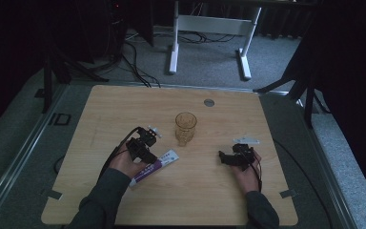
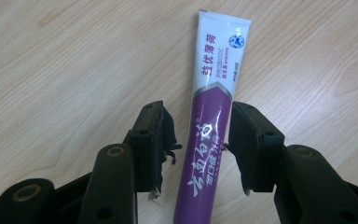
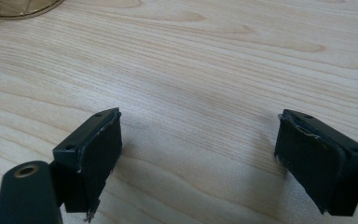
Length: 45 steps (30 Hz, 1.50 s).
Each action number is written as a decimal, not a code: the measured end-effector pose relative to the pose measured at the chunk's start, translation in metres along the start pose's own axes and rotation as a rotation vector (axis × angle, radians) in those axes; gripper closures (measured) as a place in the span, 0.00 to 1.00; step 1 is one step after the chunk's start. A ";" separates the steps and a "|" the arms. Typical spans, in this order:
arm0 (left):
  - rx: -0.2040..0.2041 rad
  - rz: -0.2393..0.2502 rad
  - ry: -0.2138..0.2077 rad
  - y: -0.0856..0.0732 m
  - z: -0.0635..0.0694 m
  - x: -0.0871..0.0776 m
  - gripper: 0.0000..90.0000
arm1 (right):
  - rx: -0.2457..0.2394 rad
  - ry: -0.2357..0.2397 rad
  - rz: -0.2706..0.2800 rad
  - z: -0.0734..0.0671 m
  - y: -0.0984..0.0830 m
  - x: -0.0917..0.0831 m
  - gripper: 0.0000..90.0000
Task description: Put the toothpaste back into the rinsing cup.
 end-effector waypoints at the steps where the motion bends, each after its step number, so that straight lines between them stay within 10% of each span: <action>1: 0.002 -0.004 0.001 0.000 0.000 0.001 0.62 | 0.000 0.000 0.000 0.000 0.000 0.000 0.16; 45: 0.041 -0.149 -0.049 0.000 0.004 0.027 0.62 | 0.000 0.000 0.000 0.000 0.000 0.000 0.16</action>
Point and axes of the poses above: each handheld gripper's, and its own axes: x roughly forward along the jaws, y roughly out of its top, z roughly to its right, the point moved 10 cm from there along x, roughly forward along the jaws, and after that the axes turned 15 degrees about -z, right-handed, at the moved point
